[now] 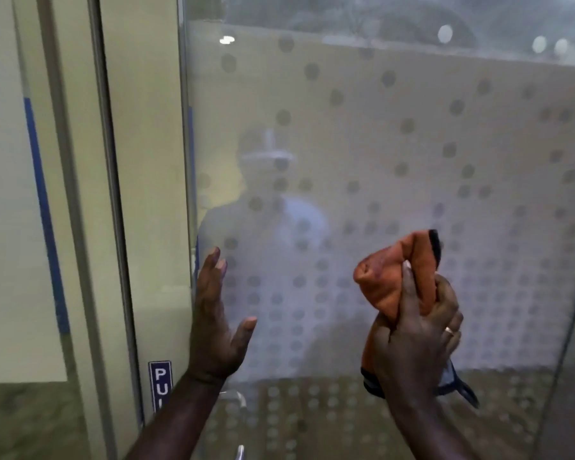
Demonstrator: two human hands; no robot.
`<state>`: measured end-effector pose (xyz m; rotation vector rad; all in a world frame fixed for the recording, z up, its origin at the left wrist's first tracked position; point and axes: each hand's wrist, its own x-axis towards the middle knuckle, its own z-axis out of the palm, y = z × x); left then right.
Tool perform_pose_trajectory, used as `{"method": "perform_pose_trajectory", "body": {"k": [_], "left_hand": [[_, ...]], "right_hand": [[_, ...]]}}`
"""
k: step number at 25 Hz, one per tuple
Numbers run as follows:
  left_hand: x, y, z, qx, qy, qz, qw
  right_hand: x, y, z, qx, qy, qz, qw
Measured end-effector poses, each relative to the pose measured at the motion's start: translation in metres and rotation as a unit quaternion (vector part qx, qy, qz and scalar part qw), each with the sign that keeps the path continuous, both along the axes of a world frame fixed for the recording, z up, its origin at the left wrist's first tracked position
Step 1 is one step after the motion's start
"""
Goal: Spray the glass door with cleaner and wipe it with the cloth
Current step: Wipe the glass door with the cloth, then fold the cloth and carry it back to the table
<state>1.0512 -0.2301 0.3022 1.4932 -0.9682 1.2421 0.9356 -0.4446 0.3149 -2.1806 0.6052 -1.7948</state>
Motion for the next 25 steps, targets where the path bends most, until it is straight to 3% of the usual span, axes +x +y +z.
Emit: {"method": "perform_pose_trajectory", "body": {"k": [7,9,12,14,15,16,18,20,22,25], "left_hand": [[-0.095,0.033,-0.066,0.072,0.102,0.064,0.99],[-0.128,0.038,-0.09,0.081,0.148,0.076,0.983],[-0.179,0.045,-0.12,0.099,0.233,0.125,0.959],[-0.215,0.048,-0.134,0.093,0.296,0.123,0.943],[-0.235,0.048,-0.139,0.085,0.333,0.12,0.931],[-0.253,0.048,-0.143,0.074,0.368,0.122,0.919],[-0.29,0.053,-0.152,0.033,0.413,0.131,0.901],[-0.326,0.063,-0.157,-0.016,0.434,0.145,0.889],[-0.359,0.079,-0.159,-0.056,0.443,0.19,0.874],[-0.41,0.109,-0.16,-0.144,0.448,0.238,0.85]], "right_hand": [[-0.068,0.062,-0.091,-0.048,0.133,0.133,0.981],[-0.068,0.062,-0.148,-0.03,0.274,0.204,0.939],[-0.044,0.057,-0.242,-0.038,0.209,0.256,0.943],[-0.077,0.08,-0.236,-0.085,0.277,0.333,0.897],[-0.102,0.097,-0.213,-0.133,0.273,0.339,0.89],[-0.126,0.105,-0.19,-0.124,0.255,0.44,0.852],[-0.156,0.117,-0.188,-0.111,0.237,0.528,0.808],[-0.177,0.128,-0.198,-0.133,0.29,0.535,0.782],[-0.19,0.154,-0.201,-0.151,0.246,0.564,0.774],[-0.222,0.181,-0.2,-0.189,0.222,0.67,0.683]]}}
